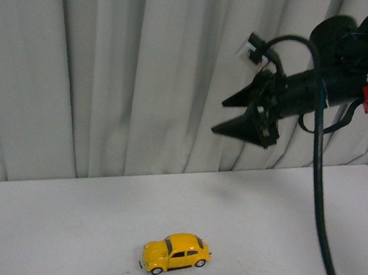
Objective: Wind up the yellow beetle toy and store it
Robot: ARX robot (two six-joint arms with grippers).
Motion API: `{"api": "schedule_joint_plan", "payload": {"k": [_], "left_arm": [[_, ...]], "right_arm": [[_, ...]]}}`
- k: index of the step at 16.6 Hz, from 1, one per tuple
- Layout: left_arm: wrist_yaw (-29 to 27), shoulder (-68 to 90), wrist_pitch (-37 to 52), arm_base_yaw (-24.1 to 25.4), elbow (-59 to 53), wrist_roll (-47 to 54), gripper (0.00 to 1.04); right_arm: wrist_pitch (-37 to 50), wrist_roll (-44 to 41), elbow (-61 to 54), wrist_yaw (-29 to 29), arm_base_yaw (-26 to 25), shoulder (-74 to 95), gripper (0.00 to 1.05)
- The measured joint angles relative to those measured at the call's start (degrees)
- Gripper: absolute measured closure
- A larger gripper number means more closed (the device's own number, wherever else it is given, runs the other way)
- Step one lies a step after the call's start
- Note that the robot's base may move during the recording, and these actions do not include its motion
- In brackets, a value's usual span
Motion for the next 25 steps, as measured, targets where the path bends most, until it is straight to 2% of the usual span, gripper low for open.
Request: {"api": "schedule_joint_plan", "payload": {"k": [2, 4, 6, 9, 12, 18, 25], "left_arm": [[0.0, 0.0, 0.0, 0.0, 0.0, -0.02, 0.07], [-0.02, 0.0, 0.0, 0.0, 0.0, 0.0, 0.07], [-0.02, 0.0, 0.0, 0.0, 0.0, -0.02, 0.07], [0.0, 0.0, 0.0, 0.0, 0.0, -0.02, 0.07], [0.0, 0.0, 0.0, 0.0, 0.0, -0.02, 0.07], [0.0, 0.0, 0.0, 0.0, 0.0, -0.02, 0.07], [-0.02, 0.0, 0.0, 0.0, 0.0, -0.02, 0.07]], "right_arm": [[-14.67, -16.28, 2.93, 1.25, 1.53, 4.42, 0.07], [-23.85, -28.83, 6.29, 2.21, 3.39, 7.98, 0.07], [-28.44, -35.91, 10.62, 3.19, 5.27, 10.84, 0.07], [-34.16, -40.98, 14.51, 5.09, 7.17, 15.67, 0.07], [-31.45, -40.57, 13.4, 7.08, 8.33, 16.81, 0.07], [-23.89, -30.75, 5.14, 10.8, 10.1, 16.48, 0.07], [-23.06, -29.03, 3.8, 14.86, 10.38, 16.48, 0.07]]}}
